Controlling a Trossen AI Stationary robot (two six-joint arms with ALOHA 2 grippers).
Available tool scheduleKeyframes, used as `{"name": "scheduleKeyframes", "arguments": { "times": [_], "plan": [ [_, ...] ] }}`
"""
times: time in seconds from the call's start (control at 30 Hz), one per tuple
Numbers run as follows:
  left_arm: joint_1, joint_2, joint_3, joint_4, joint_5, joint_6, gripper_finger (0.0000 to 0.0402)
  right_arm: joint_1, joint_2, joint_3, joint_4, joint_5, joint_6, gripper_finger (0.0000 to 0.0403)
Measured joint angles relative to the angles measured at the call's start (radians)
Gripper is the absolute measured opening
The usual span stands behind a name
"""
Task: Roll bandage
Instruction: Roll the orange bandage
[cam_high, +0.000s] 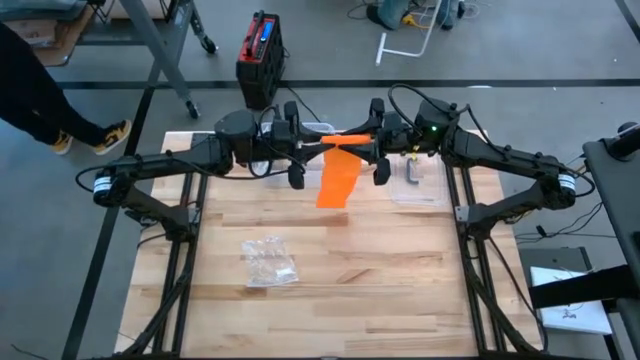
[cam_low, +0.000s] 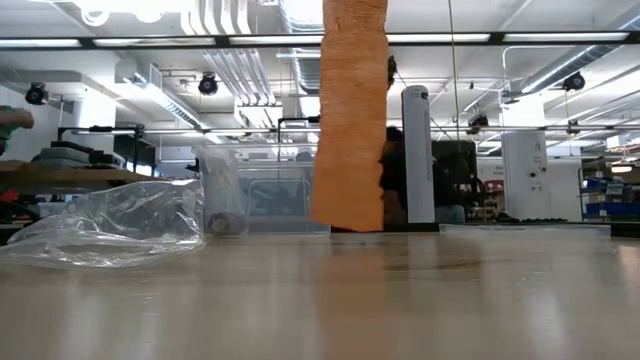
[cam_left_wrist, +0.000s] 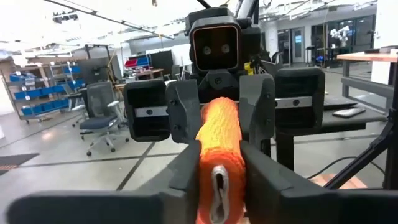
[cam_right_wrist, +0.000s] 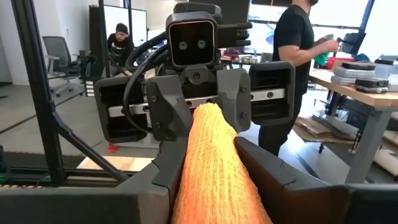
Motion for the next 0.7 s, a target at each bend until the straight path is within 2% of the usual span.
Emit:
{"name": "scheduleKeyframes", "arguments": {
  "times": [0.13,0.23,0.33,0.57,0.7],
  "plan": [
    [0.0,-0.001,0.0,0.0,0.0,0.011,0.0053,0.0,0.0,0.0,0.0,0.0,0.0,0.0116],
    [0.0,-0.001,0.0,0.003,0.0,0.012,0.0059,0.0,0.0,0.0,0.0,0.0,0.0,0.0116],
    [0.0,-0.002,0.0,0.003,-0.001,0.013,0.01,0.0,0.0,0.0,0.0,-0.001,0.0,0.0116],
    [0.001,-0.002,0.0,0.002,-0.008,0.022,0.0224,0.0,0.0,0.0,-0.007,-0.007,0.0,0.0116],
    [0.001,-0.002,0.0,-0.004,-0.004,0.021,0.0274,0.0,0.0,0.0,-0.007,-0.007,0.0,0.0116]
  ]
}}
